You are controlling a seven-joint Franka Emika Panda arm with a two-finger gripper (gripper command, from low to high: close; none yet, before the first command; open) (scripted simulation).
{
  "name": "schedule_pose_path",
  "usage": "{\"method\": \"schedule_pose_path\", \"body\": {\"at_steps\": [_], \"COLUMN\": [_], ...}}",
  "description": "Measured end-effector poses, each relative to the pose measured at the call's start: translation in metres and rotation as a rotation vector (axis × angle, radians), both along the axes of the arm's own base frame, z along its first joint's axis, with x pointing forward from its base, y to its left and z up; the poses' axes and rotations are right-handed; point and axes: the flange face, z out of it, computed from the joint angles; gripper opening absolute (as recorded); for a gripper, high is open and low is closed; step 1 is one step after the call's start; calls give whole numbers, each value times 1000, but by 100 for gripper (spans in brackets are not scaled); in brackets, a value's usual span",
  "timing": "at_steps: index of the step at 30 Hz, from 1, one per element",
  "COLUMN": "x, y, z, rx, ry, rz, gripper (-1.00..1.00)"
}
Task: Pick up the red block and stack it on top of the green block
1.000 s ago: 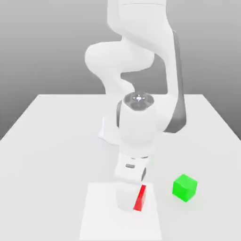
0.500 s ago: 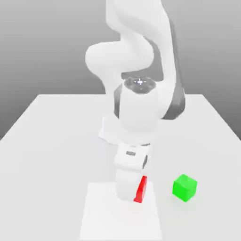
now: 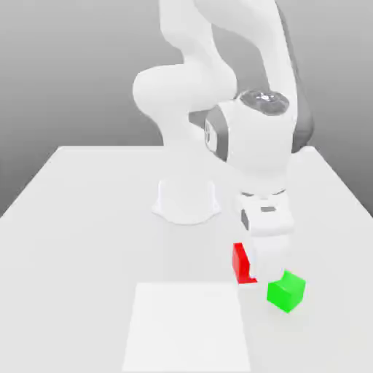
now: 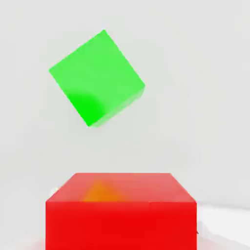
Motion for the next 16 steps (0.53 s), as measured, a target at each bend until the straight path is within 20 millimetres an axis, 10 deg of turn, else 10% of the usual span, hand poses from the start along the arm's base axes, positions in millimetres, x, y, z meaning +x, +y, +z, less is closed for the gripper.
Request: {"method": "schedule_pose_path", "body": {"at_steps": [4, 13, 14, 16], "x": [-13, -14, -15, -15], "y": [33, 34, 33, 33], "z": [4, -47, -51, -51], "rx": [2, -1, -2, -2], "ry": [-17, -19, -19, -19], "rz": [257, 276, 275, 275], "gripper": [-100, -100, 100, 100]}}
